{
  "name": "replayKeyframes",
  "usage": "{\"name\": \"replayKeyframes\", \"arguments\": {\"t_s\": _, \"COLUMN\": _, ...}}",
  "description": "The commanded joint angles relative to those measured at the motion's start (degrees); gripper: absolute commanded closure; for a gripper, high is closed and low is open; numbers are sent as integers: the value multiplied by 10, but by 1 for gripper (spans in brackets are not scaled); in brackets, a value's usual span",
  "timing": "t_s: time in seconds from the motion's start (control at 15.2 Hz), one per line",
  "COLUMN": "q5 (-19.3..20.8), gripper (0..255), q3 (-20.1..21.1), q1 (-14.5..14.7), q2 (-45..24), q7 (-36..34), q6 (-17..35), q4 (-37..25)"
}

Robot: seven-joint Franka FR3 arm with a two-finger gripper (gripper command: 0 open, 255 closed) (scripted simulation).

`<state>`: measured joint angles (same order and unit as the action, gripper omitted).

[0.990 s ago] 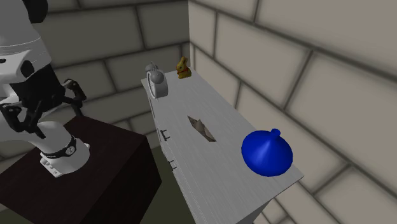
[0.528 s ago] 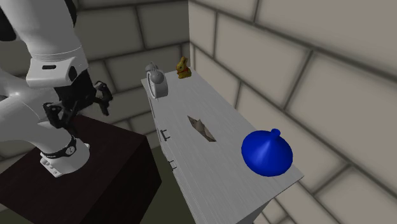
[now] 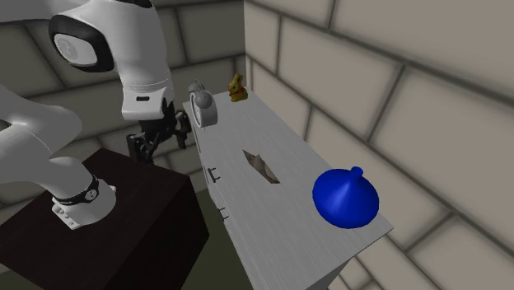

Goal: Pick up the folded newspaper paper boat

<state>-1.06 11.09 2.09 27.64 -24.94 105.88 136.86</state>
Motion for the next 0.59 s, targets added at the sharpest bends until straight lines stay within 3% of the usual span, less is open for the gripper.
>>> {"name": "replayKeyframes", "arguments": {"t_s": 0.0, "q5": -4, "gripper": 0, "q3": 17, "q1": 2, "q2": -39, "q7": -29, "q6": 22, "q4": -16}}
{"name": "replayKeyframes", "arguments": {"t_s": 0.53, "q5": 14, "gripper": 0, "q3": 73, "q1": 8, "q2": -211, "q7": -146, "q6": 83, "q4": -117}}
